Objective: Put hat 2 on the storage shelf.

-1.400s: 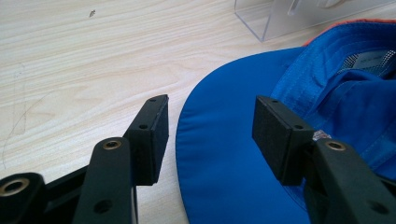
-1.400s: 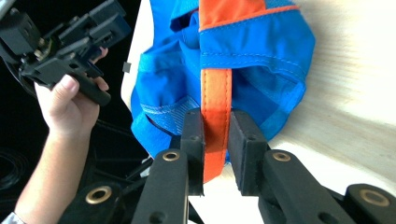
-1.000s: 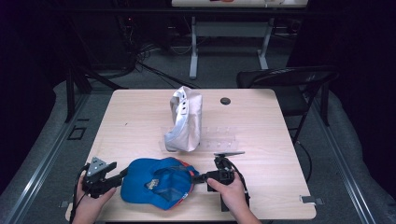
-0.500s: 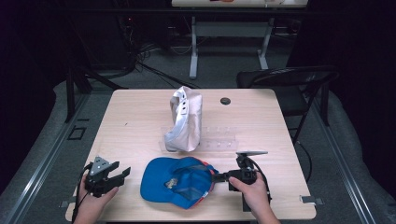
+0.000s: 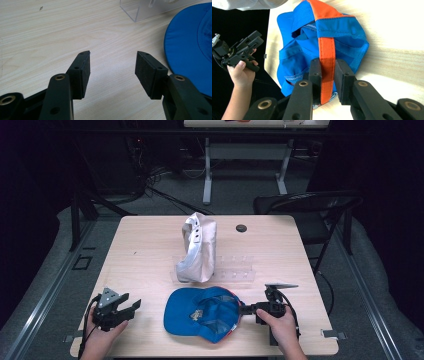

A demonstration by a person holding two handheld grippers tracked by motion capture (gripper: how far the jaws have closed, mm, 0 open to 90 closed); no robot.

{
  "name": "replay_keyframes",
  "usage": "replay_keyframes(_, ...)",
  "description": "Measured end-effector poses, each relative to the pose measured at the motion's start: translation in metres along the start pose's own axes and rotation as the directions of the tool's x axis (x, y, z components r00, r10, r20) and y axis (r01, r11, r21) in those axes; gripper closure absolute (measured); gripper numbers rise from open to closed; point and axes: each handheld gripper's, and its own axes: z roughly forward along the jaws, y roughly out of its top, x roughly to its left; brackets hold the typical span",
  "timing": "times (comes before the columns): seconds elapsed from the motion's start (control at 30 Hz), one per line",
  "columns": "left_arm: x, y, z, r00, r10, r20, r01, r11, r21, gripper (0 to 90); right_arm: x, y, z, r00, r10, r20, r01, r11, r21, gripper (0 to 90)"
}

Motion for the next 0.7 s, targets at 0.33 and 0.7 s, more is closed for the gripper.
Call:
replay_keyframes(0.33,0.001,0.0,-0.001,1.0,-0.007,-0.001,0.007,1.0,-0.007,46.3,-0.006,-0.003,0.004,0.9999,-0.012,0.01,0.012,1.0,0.002,72.0)
replay_keyframes(0.7,0.002,0.0,-0.001,1.0,-0.004,-0.003,0.004,1.0,-0.009,46.2,-0.008,-0.006,0.009,0.999,-0.041,0.019,0.039,0.997,0.06,64.2)
